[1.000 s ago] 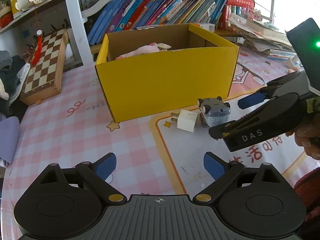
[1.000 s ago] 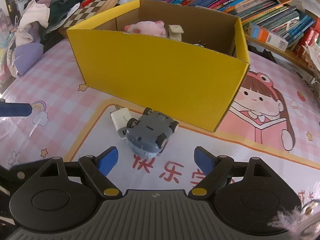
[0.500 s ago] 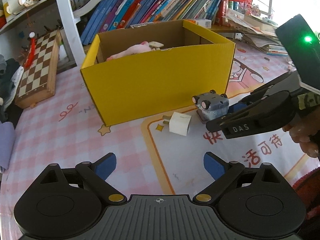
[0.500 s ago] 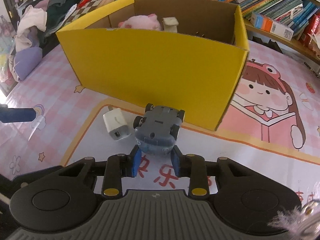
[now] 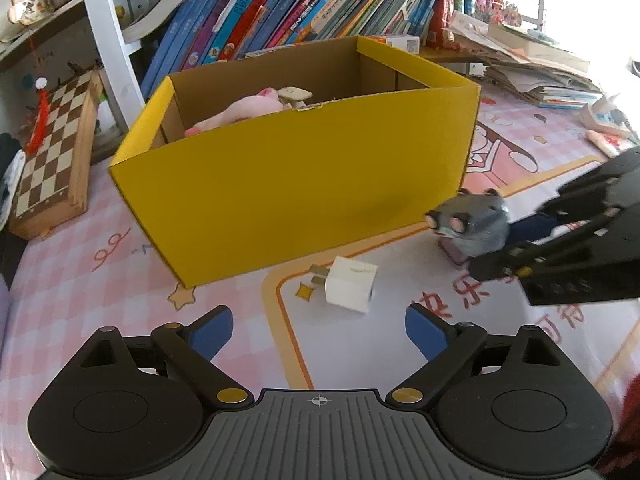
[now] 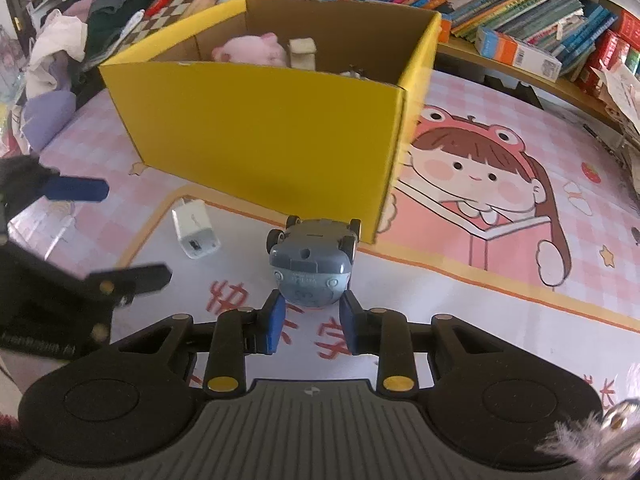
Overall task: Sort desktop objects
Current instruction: 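Grasp the white plug with the left tool while the right tool grasps the grey toy car, then lift the plug and car and carry both over the yellow box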
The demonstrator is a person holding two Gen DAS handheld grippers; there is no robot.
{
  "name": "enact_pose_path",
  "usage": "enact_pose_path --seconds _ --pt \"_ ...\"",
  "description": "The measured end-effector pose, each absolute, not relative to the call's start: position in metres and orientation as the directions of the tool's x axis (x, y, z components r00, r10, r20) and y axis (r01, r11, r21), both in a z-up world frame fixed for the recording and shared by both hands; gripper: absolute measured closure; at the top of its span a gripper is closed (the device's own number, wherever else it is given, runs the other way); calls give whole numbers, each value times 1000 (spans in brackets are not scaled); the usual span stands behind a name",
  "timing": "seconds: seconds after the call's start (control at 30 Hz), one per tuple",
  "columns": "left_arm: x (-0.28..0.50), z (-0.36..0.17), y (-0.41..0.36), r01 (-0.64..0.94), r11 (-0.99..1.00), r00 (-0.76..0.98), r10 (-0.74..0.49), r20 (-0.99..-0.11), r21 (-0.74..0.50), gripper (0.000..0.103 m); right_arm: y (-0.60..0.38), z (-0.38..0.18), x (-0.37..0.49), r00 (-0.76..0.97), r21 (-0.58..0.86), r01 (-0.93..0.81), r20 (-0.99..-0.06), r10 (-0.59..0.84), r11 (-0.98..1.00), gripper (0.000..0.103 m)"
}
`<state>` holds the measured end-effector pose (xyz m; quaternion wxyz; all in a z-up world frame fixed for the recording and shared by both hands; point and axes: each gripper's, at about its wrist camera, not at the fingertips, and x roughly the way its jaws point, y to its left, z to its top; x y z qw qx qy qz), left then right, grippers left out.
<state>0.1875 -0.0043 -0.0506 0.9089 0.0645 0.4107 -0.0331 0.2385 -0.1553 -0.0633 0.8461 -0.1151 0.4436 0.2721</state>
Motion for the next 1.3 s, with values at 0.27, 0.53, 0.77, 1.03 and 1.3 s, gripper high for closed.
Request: enact_pose_path --seconds 0.27,0.53,0.77,1.03,1.3 --pt "213 -63 -10 121 990 644 -20 -765 75 19 -170 -68 247 453 47 -535 -827 333 843 76" --pt "221 -72 -8 116 991 636 -19 -772 71 36 -165 -73 254 437 48 -551 -834 337 833 73" --pt "220 -72 -3 119 992 634 -46 -772 39 41 -159 -75 257 440 33 -568 -832 338 822 64" --pt "219 -73 -3 118 993 636 -61 -769 19 46 -155 -76 260 451 14 -570 -830 327 822 54" --pt "220 -70 -9 143 990 624 -79 -777 15 61 -154 -77 260 474 -13 -560 -825 307 828 51"
